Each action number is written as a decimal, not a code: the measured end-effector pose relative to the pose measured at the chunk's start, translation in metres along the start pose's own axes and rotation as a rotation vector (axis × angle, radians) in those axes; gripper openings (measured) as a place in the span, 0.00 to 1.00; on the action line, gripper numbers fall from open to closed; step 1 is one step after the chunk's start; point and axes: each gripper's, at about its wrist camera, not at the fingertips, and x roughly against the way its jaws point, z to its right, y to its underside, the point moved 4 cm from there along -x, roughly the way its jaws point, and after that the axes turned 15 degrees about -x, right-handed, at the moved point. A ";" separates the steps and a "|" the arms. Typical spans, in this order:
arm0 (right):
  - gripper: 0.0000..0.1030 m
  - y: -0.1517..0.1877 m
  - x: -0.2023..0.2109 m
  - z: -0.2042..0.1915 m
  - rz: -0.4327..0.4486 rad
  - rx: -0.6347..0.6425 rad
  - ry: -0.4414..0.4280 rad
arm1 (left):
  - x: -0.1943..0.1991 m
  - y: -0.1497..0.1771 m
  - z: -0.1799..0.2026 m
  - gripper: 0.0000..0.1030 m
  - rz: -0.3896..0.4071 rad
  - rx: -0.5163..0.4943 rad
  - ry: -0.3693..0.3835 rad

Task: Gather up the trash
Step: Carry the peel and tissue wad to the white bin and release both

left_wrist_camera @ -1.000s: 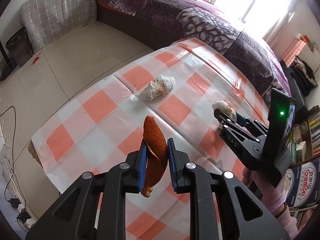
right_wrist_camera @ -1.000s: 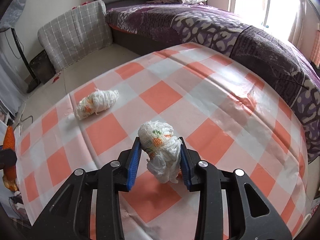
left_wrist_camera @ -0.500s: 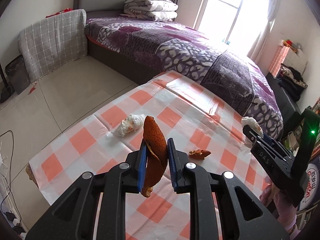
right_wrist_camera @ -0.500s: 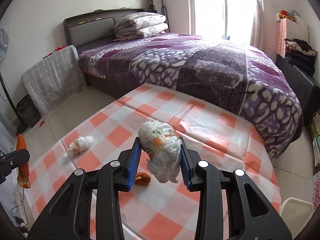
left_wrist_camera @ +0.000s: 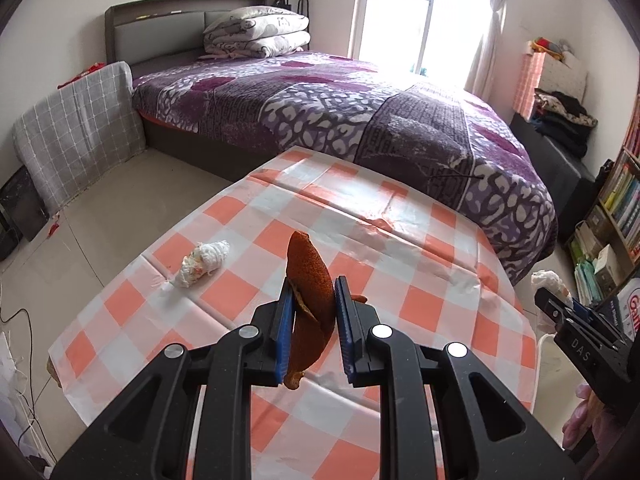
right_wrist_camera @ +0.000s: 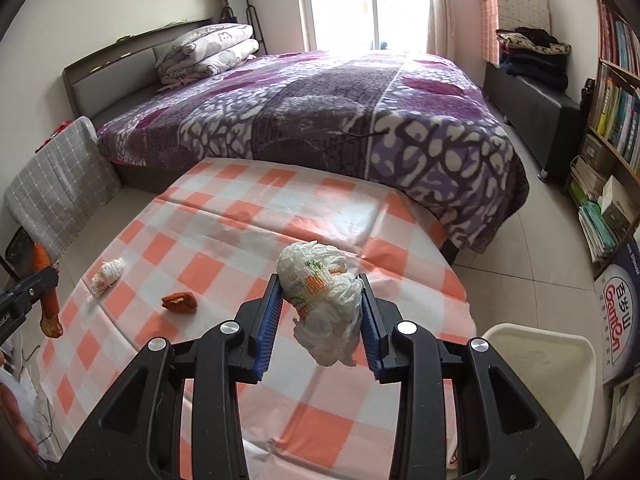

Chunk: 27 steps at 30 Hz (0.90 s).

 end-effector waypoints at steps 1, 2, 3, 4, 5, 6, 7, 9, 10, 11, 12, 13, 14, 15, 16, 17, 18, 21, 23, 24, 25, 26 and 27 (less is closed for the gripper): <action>0.34 0.001 0.001 0.009 0.003 -0.012 0.010 | -0.001 -0.001 0.005 0.20 0.000 -0.008 0.002; 0.34 0.001 0.001 0.017 0.004 -0.027 0.016 | -0.002 -0.001 0.010 0.20 0.000 -0.015 0.004; 0.34 0.002 0.003 0.027 0.005 -0.051 0.022 | -0.003 -0.001 0.015 0.20 -0.001 -0.022 0.008; 0.34 0.002 0.003 0.037 0.001 -0.076 0.026 | -0.005 -0.001 0.020 0.20 -0.002 -0.028 0.011; 0.34 0.001 0.004 0.043 0.000 -0.089 0.029 | -0.006 -0.001 0.026 0.20 -0.003 -0.036 0.014; 0.34 0.001 0.005 0.051 0.003 -0.104 0.038 | -0.007 -0.001 0.031 0.20 -0.003 -0.042 0.017; 0.34 0.000 0.007 0.056 0.007 -0.109 0.042 | -0.007 -0.001 0.036 0.20 -0.004 -0.048 0.021; 0.34 -0.003 0.011 0.066 0.017 -0.120 0.050 | -0.009 -0.002 0.047 0.20 -0.006 -0.062 0.030; 0.34 -0.004 0.013 0.072 0.021 -0.128 0.053 | -0.010 -0.002 0.052 0.20 -0.006 -0.069 0.035; 0.34 -0.006 0.014 0.076 0.025 -0.135 0.055 | -0.011 -0.003 0.058 0.20 -0.006 -0.076 0.039; 0.34 -0.008 0.016 0.083 0.030 -0.148 0.059 | -0.012 -0.003 0.063 0.20 -0.006 -0.083 0.044; 0.34 -0.009 0.018 0.087 0.032 -0.156 0.062 | -0.012 -0.004 0.068 0.20 -0.005 -0.089 0.049; 0.34 -0.010 0.018 0.090 0.033 -0.163 0.065 | -0.012 -0.005 0.074 0.20 -0.004 -0.096 0.055; 0.34 -0.011 0.019 0.095 0.035 -0.173 0.069 | -0.012 -0.006 0.078 0.20 -0.003 -0.102 0.060; 0.34 -0.012 0.021 0.101 0.036 -0.182 0.074 | -0.012 -0.006 0.084 0.20 -0.002 -0.108 0.067; 0.34 -0.013 0.022 0.104 0.037 -0.188 0.078 | -0.011 -0.007 0.088 0.20 -0.001 -0.113 0.072; 0.34 -0.014 0.023 0.110 0.039 -0.200 0.084 | -0.011 -0.007 0.094 0.20 0.001 -0.120 0.077; 0.34 -0.017 0.027 0.122 0.043 -0.223 0.097 | -0.010 -0.009 0.108 0.20 0.006 -0.140 0.095; 0.34 -0.019 0.030 0.131 0.049 -0.237 0.108 | -0.010 -0.010 0.118 0.20 0.007 -0.154 0.108; 0.34 -0.019 0.031 0.136 0.052 -0.247 0.114 | -0.010 -0.010 0.123 0.20 0.008 -0.161 0.115; 0.34 -0.020 0.033 0.141 0.053 -0.258 0.122 | -0.009 -0.010 0.128 0.20 0.008 -0.168 0.121; 0.34 -0.021 0.034 0.145 0.052 -0.267 0.127 | -0.009 -0.011 0.134 0.20 0.010 -0.177 0.129; 0.34 -0.021 0.035 0.153 0.050 -0.283 0.137 | -0.008 -0.011 0.139 0.20 0.012 -0.185 0.135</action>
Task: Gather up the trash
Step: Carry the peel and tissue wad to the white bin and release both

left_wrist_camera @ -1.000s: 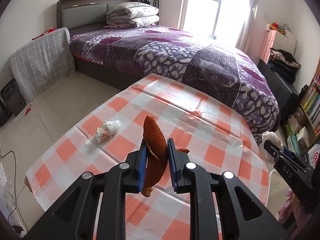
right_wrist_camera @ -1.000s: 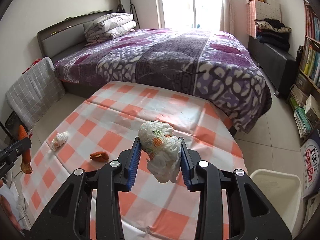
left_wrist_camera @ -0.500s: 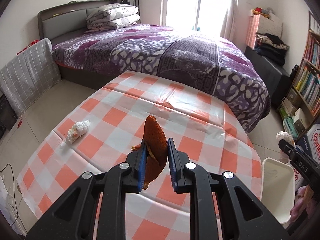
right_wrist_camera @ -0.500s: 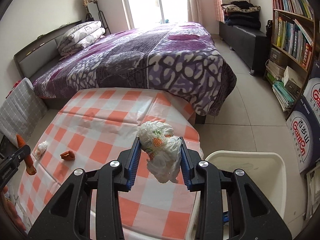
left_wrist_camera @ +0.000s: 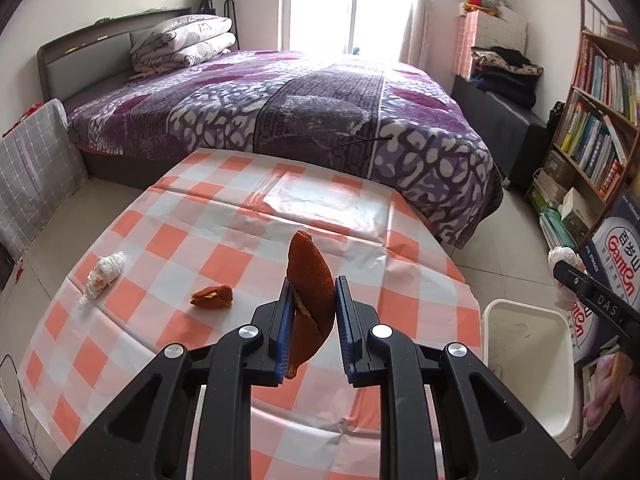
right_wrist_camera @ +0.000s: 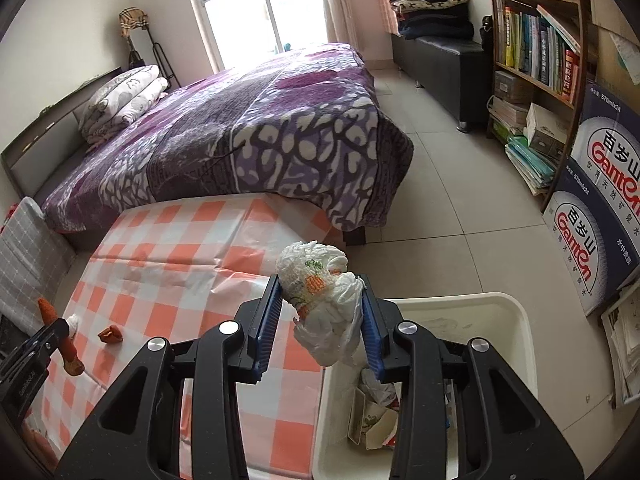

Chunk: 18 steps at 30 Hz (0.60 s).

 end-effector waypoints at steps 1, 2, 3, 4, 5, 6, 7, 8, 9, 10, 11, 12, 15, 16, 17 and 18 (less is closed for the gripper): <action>0.34 -0.002 0.000 0.004 -0.002 -0.010 0.006 | -0.001 -0.001 0.005 0.20 0.001 -0.008 0.006; 0.34 -0.004 0.000 0.011 -0.005 -0.023 0.016 | -0.001 -0.003 0.012 0.20 0.003 -0.017 0.015; 0.34 -0.006 0.000 0.018 -0.009 -0.036 0.025 | -0.001 -0.004 0.017 0.20 0.003 -0.026 0.024; 0.34 -0.008 0.000 0.023 -0.011 -0.047 0.031 | -0.001 -0.005 0.023 0.20 0.003 -0.034 0.036; 0.34 -0.009 0.000 0.029 -0.016 -0.059 0.036 | -0.002 -0.005 0.030 0.20 0.003 -0.043 0.048; 0.35 -0.011 0.000 0.038 -0.024 -0.078 0.045 | -0.002 -0.006 0.037 0.20 0.003 -0.052 0.058; 0.35 -0.012 0.000 0.043 -0.027 -0.089 0.051 | -0.002 -0.006 0.044 0.20 0.003 -0.064 0.067; 0.35 -0.013 0.000 0.048 -0.030 -0.098 0.058 | -0.003 -0.007 0.051 0.20 0.002 -0.074 0.075; 0.35 -0.014 0.000 0.056 -0.034 -0.112 0.071 | -0.004 -0.007 0.058 0.20 0.001 -0.084 0.087; 0.35 -0.014 0.001 0.061 -0.035 -0.118 0.078 | -0.004 -0.007 0.067 0.20 -0.001 -0.092 0.101; 0.35 -0.014 0.001 0.064 -0.035 -0.124 0.086 | -0.005 -0.007 0.074 0.20 -0.002 -0.099 0.115; 0.35 -0.015 0.002 0.071 -0.035 -0.133 0.099 | -0.005 -0.007 0.083 0.20 -0.005 -0.106 0.132; 0.35 -0.016 0.003 0.085 -0.039 -0.148 0.120 | -0.005 -0.007 0.110 0.20 -0.010 -0.131 0.181; 0.37 -0.017 0.004 0.091 -0.041 -0.156 0.127 | -0.005 -0.008 0.119 0.20 -0.010 -0.141 0.196; 0.37 -0.017 0.005 0.096 -0.042 -0.164 0.135 | -0.005 -0.008 0.127 0.20 -0.009 -0.149 0.208; 0.38 -0.017 0.006 0.100 -0.042 -0.169 0.139 | -0.004 -0.009 0.137 0.20 -0.008 -0.157 0.225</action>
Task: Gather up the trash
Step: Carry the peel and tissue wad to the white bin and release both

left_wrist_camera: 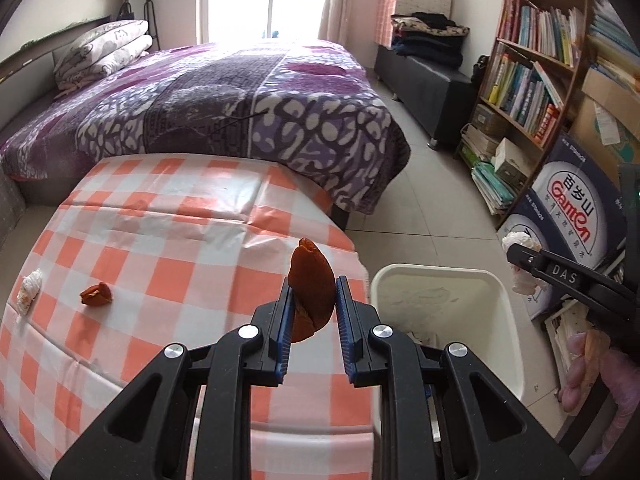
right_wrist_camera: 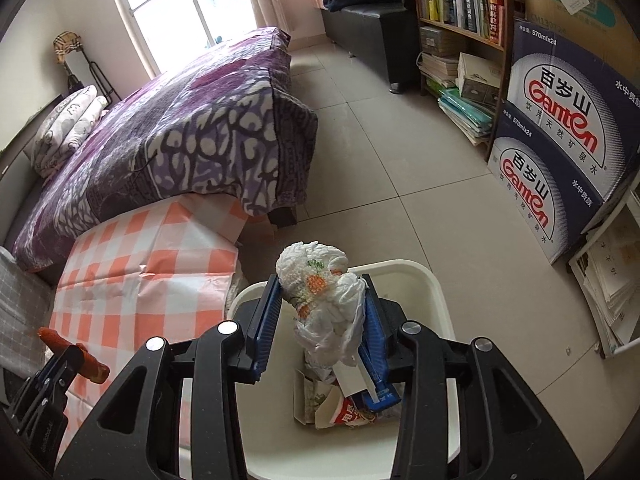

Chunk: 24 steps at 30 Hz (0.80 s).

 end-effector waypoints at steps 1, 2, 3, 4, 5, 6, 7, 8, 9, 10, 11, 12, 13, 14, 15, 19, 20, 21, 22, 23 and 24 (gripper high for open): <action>0.45 -0.001 0.001 0.006 0.001 -0.010 0.004 | -0.001 -0.002 0.007 0.20 0.001 -0.007 0.015; 0.49 -0.003 0.002 0.010 0.006 -0.018 0.009 | -0.002 -0.004 0.016 0.20 0.001 -0.015 0.029; 0.55 -0.005 0.004 0.017 0.016 -0.029 0.019 | -0.004 -0.005 0.024 0.20 0.000 -0.023 0.042; 0.59 -0.007 0.005 0.021 0.021 -0.035 0.023 | -0.005 -0.007 0.032 0.20 -0.002 -0.031 0.053; 0.59 -0.010 0.006 0.026 0.026 -0.045 0.030 | -0.007 -0.008 0.038 0.20 -0.003 -0.038 0.062; 0.60 -0.012 0.007 0.030 0.028 -0.052 0.034 | -0.008 -0.009 0.045 0.20 -0.004 -0.046 0.071; 0.64 -0.015 0.008 0.037 0.033 -0.068 0.041 | -0.009 -0.009 0.051 0.20 -0.006 -0.052 0.078; 0.66 -0.017 0.009 0.042 0.037 -0.082 0.046 | -0.011 -0.010 0.056 0.20 -0.008 -0.059 0.084; 0.67 -0.020 0.010 0.051 0.042 -0.103 0.051 | -0.013 -0.010 0.061 0.20 -0.011 -0.065 0.090; 0.68 -0.022 0.011 0.055 0.043 -0.113 0.053 | -0.015 -0.010 0.066 0.20 -0.015 -0.070 0.097; 0.68 -0.024 0.012 0.060 0.047 -0.123 0.058 | -0.017 -0.011 0.071 0.20 -0.018 -0.076 0.106; 0.68 -0.027 0.013 0.067 0.053 -0.137 0.064 | -0.018 -0.011 0.074 0.20 -0.021 -0.080 0.113; 0.70 -0.029 0.014 0.071 0.056 -0.145 0.066 | -0.019 -0.011 0.077 0.20 -0.023 -0.083 0.119; 0.72 -0.030 0.015 0.075 0.060 -0.156 0.068 | -0.020 -0.012 0.081 0.20 -0.025 -0.085 0.127; 0.75 -0.033 0.017 0.081 0.068 -0.171 0.071 | -0.021 -0.013 0.085 0.20 -0.027 -0.086 0.138; 0.79 -0.038 0.022 0.094 0.086 -0.198 0.081 | -0.025 -0.016 0.098 0.20 -0.034 -0.078 0.208; 0.80 -0.039 0.023 0.098 0.091 -0.205 0.087 | -0.025 -0.017 0.101 0.21 -0.037 -0.079 0.228; 0.81 -0.040 0.024 0.101 0.094 -0.213 0.091 | -0.027 -0.018 0.104 0.26 -0.040 -0.075 0.247; 0.82 -0.041 0.024 0.104 0.096 -0.219 0.094 | -0.027 -0.018 0.105 0.34 -0.041 -0.067 0.258; 0.84 -0.042 0.025 0.106 0.097 -0.227 0.097 | -0.026 -0.018 0.107 0.53 -0.037 -0.060 0.263; 0.87 -0.043 0.025 0.110 0.099 -0.239 0.099 | -0.025 -0.019 0.108 0.61 -0.027 -0.053 0.265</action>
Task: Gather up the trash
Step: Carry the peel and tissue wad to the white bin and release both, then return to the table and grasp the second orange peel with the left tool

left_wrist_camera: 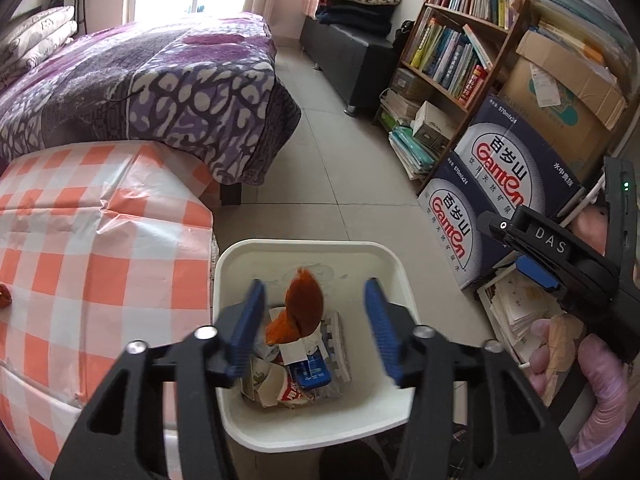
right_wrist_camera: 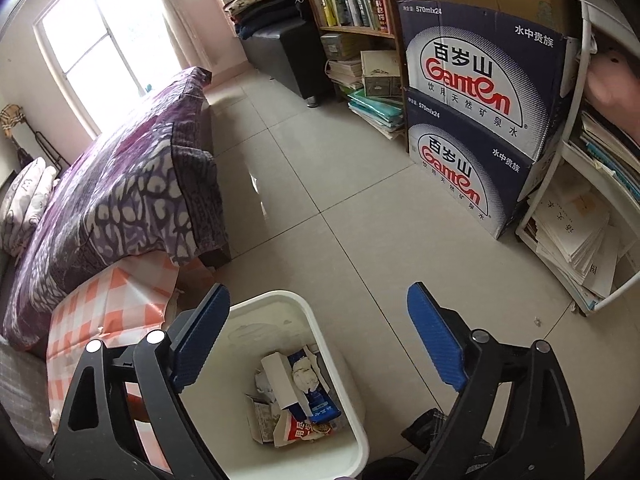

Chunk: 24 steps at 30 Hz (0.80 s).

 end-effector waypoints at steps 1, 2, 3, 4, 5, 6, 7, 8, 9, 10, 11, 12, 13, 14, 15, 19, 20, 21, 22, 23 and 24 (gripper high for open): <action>0.88 0.000 0.000 0.001 0.001 -0.005 0.001 | 0.001 -0.001 0.001 0.62 0.008 0.003 0.001; 0.88 -0.001 0.000 0.002 0.000 -0.010 0.003 | 0.001 -0.001 0.001 0.64 0.007 0.004 0.004; 0.89 -0.001 0.000 0.002 0.001 -0.014 0.005 | 0.001 -0.002 0.001 0.67 0.003 0.007 0.004; 0.91 -0.001 -0.001 0.003 0.001 -0.015 0.007 | 0.002 -0.002 0.000 0.68 0.003 0.011 0.000; 0.92 -0.001 -0.001 0.002 0.003 -0.015 0.010 | 0.002 -0.003 -0.001 0.70 0.005 0.013 -0.007; 0.93 -0.001 0.000 0.002 0.005 -0.015 0.011 | 0.002 -0.002 -0.003 0.71 0.003 0.012 -0.019; 0.93 0.000 0.000 0.000 0.007 -0.012 0.014 | 0.002 -0.001 -0.006 0.72 -0.005 0.010 -0.033; 0.93 0.001 0.000 -0.002 0.007 -0.008 0.013 | 0.002 0.000 -0.009 0.73 -0.012 0.011 -0.047; 0.93 0.000 0.000 -0.001 0.005 -0.007 0.010 | 0.003 0.003 -0.013 0.75 -0.021 0.015 -0.062; 0.93 0.002 0.000 -0.004 0.002 0.000 0.006 | 0.003 0.005 -0.017 0.76 -0.027 0.020 -0.074; 0.93 0.004 -0.001 -0.007 -0.002 0.006 0.003 | 0.003 0.008 -0.023 0.77 -0.035 0.024 -0.089; 0.93 0.007 -0.001 -0.011 -0.007 0.015 0.001 | 0.003 0.011 -0.029 0.79 -0.043 0.025 -0.103; 0.93 0.010 -0.003 -0.016 -0.014 0.028 -0.001 | 0.002 0.014 -0.036 0.79 -0.056 0.021 -0.123; 0.93 0.014 -0.004 -0.021 -0.021 0.039 -0.002 | 0.001 0.018 -0.042 0.80 -0.070 0.016 -0.144; 0.93 0.018 -0.005 -0.025 -0.029 0.049 -0.004 | 0.000 0.021 -0.049 0.80 -0.089 0.006 -0.174; 0.93 0.038 -0.013 -0.048 -0.077 0.099 -0.015 | -0.005 0.040 -0.083 0.81 -0.150 -0.039 -0.296; 0.93 0.044 -0.015 -0.055 -0.089 0.116 -0.016 | -0.006 0.046 -0.093 0.81 -0.169 -0.046 -0.330; 0.93 0.048 -0.017 -0.060 -0.097 0.126 -0.016 | -0.008 0.051 -0.105 0.81 -0.188 -0.051 -0.356; 0.93 0.055 -0.019 -0.067 -0.111 0.141 -0.019 | -0.009 0.057 -0.117 0.81 -0.207 -0.058 -0.380; 0.93 0.060 -0.021 -0.073 -0.124 0.153 -0.023 | -0.009 0.062 -0.128 0.81 -0.225 -0.064 -0.404; 0.93 0.067 -0.023 -0.079 -0.137 0.167 -0.028 | -0.010 0.067 -0.141 0.81 -0.250 -0.071 -0.436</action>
